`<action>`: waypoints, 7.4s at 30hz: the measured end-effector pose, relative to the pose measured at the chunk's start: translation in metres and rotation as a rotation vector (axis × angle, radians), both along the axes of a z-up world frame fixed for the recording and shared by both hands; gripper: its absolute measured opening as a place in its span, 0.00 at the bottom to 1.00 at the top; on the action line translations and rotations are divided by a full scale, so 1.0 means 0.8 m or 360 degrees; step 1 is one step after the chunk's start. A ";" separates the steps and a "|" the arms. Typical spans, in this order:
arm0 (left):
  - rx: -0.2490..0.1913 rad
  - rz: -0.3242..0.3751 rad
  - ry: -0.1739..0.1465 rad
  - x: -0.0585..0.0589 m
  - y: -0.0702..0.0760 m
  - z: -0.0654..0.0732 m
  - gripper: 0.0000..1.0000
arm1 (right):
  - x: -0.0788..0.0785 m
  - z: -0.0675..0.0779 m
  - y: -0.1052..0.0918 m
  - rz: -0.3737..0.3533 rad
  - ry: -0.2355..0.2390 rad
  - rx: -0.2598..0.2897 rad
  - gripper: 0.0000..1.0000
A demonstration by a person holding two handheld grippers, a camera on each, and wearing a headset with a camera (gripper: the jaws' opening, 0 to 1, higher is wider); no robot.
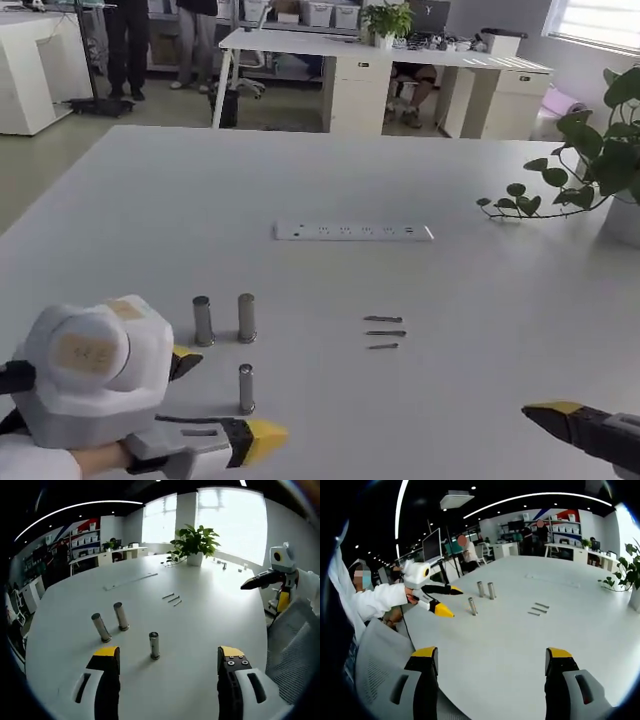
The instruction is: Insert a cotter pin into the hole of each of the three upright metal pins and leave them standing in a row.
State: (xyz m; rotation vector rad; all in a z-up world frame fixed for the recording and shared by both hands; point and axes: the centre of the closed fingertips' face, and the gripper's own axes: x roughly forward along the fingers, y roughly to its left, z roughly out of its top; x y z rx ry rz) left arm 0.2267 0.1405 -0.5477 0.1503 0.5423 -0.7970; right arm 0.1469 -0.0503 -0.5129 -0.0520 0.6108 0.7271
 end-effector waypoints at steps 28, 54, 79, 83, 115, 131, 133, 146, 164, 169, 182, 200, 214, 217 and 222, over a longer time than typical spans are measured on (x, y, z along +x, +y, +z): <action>-0.0273 -0.0043 0.0066 -0.043 0.014 0.010 0.99 | 0.042 0.001 -0.013 0.0344 0.0026 -0.0411 0.83; -0.0160 0.0088 0.0150 -0.050 0.035 -0.024 0.99 | 0.139 -0.059 0.013 0.1020 0.0104 -0.1014 0.63; -0.0140 0.0207 0.0084 -0.042 0.050 -0.011 0.98 | 0.228 -0.119 0.020 0.1028 0.0197 -0.1157 0.14; -0.0134 0.0203 0.0090 -0.042 0.052 -0.012 0.97 | 0.228 -0.124 0.018 0.1051 0.0212 -0.1170 0.12; -0.0159 0.0175 0.0090 -0.050 0.037 0.001 0.93 | 0.228 -0.121 0.021 0.0898 0.0171 -0.1124 0.00; -0.0242 0.0163 0.0081 -0.046 0.022 0.020 0.81 | 0.212 -0.060 0.043 0.0861 -0.0212 -0.0926 0.00; -0.0258 0.0150 0.0086 -0.046 0.017 0.022 0.80 | 0.203 -0.053 0.046 0.0872 -0.0254 -0.0901 0.00; -0.0446 0.0072 0.0178 -0.042 -0.032 0.039 0.66 | 0.136 -0.026 0.082 0.1046 -0.0536 -0.0800 0.00; -0.0818 0.0045 0.0337 -0.027 -0.083 0.079 0.39 | 0.084 0.014 0.131 0.1103 -0.0806 -0.0713 0.00; -0.0834 0.0046 0.0364 -0.029 -0.085 0.078 0.30 | 0.074 0.014 0.139 0.1129 -0.0859 -0.0754 0.00; -0.0844 0.0032 0.0493 -0.039 -0.088 0.066 0.11 | 0.059 0.011 0.150 0.1210 -0.0886 -0.0788 0.00; -0.0915 0.0055 0.0581 -0.041 -0.087 0.064 0.01 | 0.051 0.019 0.151 0.1270 -0.0952 -0.0852 0.00; -0.0858 0.0052 0.0706 -0.053 -0.091 0.056 0.00 | 0.039 0.012 0.149 0.1348 -0.0923 -0.0878 0.00; -0.0877 0.0037 0.0746 -0.056 -0.092 0.056 0.00 | 0.037 0.013 0.148 0.1332 -0.0893 -0.0852 0.00; -0.0886 0.0006 0.0736 -0.057 -0.094 0.060 0.00 | 0.037 0.017 0.146 0.1311 -0.0889 -0.0834 0.00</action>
